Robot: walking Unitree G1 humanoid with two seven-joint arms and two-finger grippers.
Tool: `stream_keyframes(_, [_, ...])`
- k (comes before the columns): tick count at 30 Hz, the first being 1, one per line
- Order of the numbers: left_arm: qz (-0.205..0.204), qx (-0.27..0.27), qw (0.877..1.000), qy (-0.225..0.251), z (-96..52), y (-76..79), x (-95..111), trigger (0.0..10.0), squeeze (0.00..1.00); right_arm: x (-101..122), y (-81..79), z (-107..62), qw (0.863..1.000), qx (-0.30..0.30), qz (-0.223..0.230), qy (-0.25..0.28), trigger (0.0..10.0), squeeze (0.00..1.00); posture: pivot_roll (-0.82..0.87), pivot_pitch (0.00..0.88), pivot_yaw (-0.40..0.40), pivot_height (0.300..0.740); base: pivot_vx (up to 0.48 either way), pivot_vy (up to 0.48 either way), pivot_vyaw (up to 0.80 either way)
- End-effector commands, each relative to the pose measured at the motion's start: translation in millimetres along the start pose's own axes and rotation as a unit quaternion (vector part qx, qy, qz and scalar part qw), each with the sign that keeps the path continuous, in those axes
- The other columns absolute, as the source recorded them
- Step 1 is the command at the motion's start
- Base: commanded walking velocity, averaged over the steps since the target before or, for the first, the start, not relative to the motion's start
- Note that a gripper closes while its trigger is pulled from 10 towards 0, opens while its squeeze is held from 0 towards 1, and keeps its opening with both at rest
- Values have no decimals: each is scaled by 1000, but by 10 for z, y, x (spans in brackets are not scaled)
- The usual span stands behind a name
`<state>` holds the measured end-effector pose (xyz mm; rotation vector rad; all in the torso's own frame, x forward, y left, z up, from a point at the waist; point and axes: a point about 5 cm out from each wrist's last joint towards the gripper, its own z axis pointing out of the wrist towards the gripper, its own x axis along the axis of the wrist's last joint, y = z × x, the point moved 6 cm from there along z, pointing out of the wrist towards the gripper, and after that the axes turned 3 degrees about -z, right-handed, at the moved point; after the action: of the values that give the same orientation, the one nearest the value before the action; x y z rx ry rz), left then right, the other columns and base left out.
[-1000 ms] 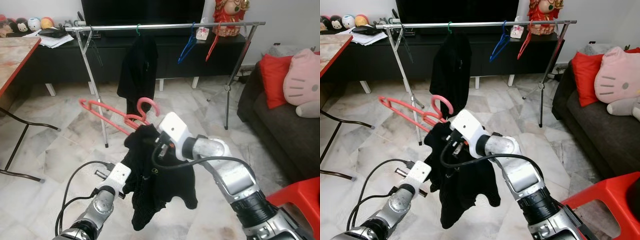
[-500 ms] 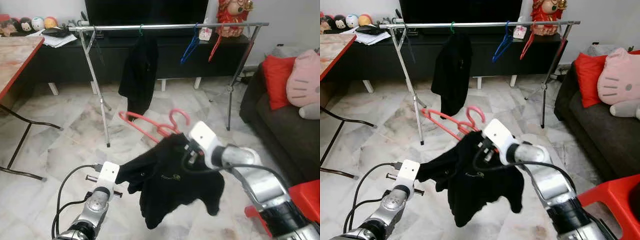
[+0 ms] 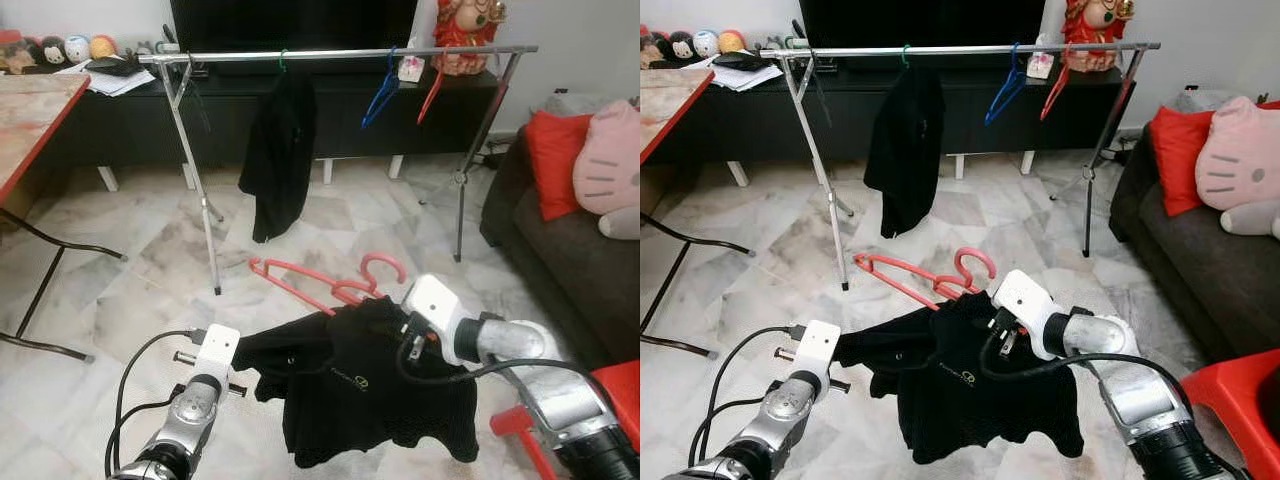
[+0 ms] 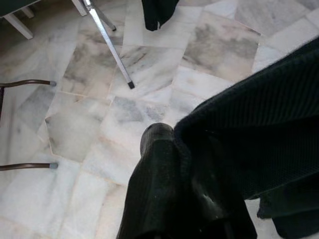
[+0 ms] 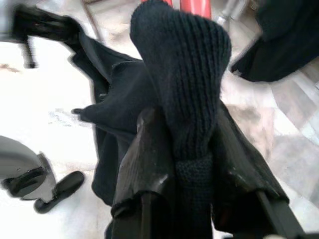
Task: Hang hanger
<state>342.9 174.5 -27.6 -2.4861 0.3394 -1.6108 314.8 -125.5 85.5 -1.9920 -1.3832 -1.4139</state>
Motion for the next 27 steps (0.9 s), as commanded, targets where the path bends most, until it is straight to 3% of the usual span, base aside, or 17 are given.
stream_keyframes(1, [-13, 22, 999, -24, -28, -166, -128, 10000, 0, 30, 70, -143, 1000, -2, -23, 13, 0, 0, -102, 22, -22, 740, 0, 0, 0])
stream_keyframes(6, [-13, 20, 999, -22, -23, -160, -111, 10000, 0, -11, -52, -162, 999, 42, -30, 11, 0, 0, -100, 21, -22, 740, 0, 0, 0])
stream_keyframes(9, [-11, 18, 1000, -19, -13, -154, -83, 10000, 0, -200, -147, -198, 995, 79, -52, -35, 0, 0, -98, 21, -23, 740, 0, 0, 0])
stream_keyframes(13, [-9, 18, 1000, -17, -6, -155, -64, 10000, 0, -391, -106, -211, 991, 74, -71, -81, 0, 0, -98, 21, -23, 740, 0, 0, 0])
stream_keyframes(18, [-7, 17, 1000, -15, 2, -164, -45, 10000, 0, -687, -115, -270, 973, 95, -133, -160, 0, 0, -94, 13, -23, 740, 0, 0, 0])
stream_keyframes(27, [-8, 18, 1000, -17, -6, -168, -63, 10000, 0, -739, -82, -247, 967, 95, -158, -177, 0, 0, -92, 6, -23, 740, 0, 0, 0])
